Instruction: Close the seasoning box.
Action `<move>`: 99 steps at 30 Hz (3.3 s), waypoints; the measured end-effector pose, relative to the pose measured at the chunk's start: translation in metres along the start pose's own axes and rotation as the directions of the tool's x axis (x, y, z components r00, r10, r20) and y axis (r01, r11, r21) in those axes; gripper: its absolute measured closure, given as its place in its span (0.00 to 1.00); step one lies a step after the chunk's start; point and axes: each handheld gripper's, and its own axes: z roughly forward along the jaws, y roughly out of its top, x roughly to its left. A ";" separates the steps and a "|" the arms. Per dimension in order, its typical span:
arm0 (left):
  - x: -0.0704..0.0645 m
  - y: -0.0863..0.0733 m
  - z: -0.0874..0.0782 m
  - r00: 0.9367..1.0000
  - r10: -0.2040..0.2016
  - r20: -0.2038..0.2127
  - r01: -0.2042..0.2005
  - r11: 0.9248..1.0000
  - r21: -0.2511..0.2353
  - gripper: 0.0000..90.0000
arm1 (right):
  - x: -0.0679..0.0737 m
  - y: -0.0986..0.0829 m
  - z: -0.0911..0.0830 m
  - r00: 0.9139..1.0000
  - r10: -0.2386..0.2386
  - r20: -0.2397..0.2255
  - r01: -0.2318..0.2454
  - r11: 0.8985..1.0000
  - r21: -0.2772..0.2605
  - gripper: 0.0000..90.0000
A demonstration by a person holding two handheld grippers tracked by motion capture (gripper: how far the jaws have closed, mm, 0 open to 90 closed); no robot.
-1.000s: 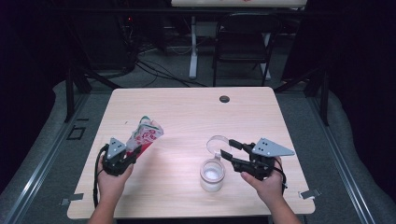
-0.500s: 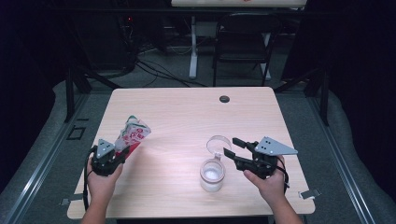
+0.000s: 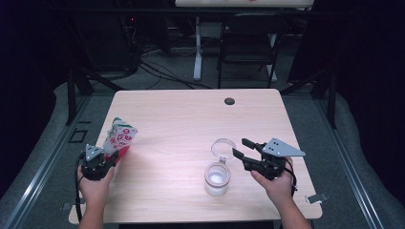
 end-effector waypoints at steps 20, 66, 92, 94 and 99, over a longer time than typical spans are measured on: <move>-0.001 -0.003 -0.008 0.999 -0.032 -0.007 0.032 0.999 -0.018 0.49 | -0.003 -0.007 0.015 0.999 0.007 -0.031 -0.005 0.999 0.051 0.53; -0.076 0.017 -0.032 0.972 0.182 0.147 -0.160 0.976 -0.149 0.42 | 0.014 -0.001 0.017 0.992 -0.118 -0.054 0.123 0.988 0.095 0.75; -0.133 0.019 -0.023 0.905 0.325 0.273 -0.290 0.943 -0.160 0.42 | 0.038 -0.006 0.014 0.974 -0.220 -0.062 0.226 0.969 0.105 0.68; -0.134 0.019 -0.021 0.904 0.327 0.276 -0.293 0.943 -0.156 0.42 | 0.040 -0.007 0.013 0.972 -0.228 -0.060 0.233 0.966 0.110 0.67; -0.134 0.019 -0.018 0.903 0.324 0.282 -0.293 0.945 -0.149 0.42 | 0.043 -0.009 0.013 0.969 -0.240 -0.060 0.246 0.963 0.111 0.66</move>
